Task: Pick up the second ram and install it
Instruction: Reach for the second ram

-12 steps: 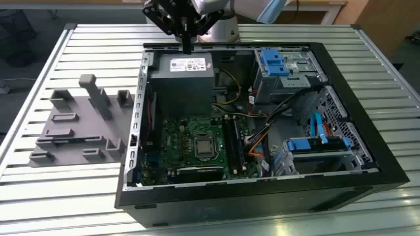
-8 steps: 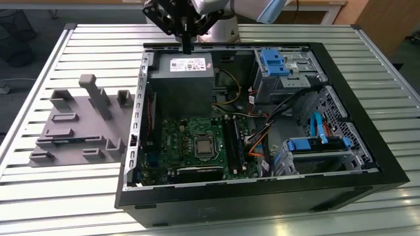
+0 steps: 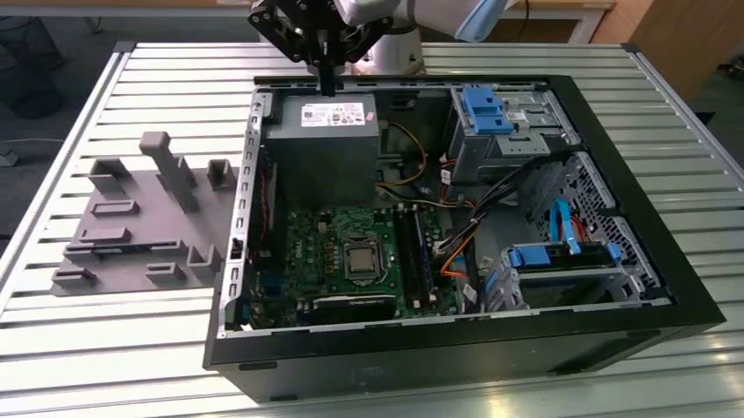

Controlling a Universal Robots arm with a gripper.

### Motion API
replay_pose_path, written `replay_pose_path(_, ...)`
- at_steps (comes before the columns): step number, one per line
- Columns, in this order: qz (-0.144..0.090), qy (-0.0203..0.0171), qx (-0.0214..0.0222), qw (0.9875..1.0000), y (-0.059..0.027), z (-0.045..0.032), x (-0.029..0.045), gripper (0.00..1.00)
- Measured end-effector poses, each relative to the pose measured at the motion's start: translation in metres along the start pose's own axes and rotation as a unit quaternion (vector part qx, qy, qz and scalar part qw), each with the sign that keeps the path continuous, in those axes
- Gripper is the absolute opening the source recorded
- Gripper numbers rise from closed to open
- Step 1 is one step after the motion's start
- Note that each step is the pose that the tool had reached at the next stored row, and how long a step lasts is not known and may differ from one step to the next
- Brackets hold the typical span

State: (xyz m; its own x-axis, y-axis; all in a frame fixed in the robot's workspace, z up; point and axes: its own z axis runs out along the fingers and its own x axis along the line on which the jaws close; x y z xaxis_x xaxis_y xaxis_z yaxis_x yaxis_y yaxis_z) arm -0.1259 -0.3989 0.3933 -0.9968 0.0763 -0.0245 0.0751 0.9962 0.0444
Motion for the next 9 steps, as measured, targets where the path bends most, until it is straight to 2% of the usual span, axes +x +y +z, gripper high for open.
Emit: replay_pose_path(9,0.0,0.0,0.0,1.0,-0.0003,0.0,0.0038,0.11)
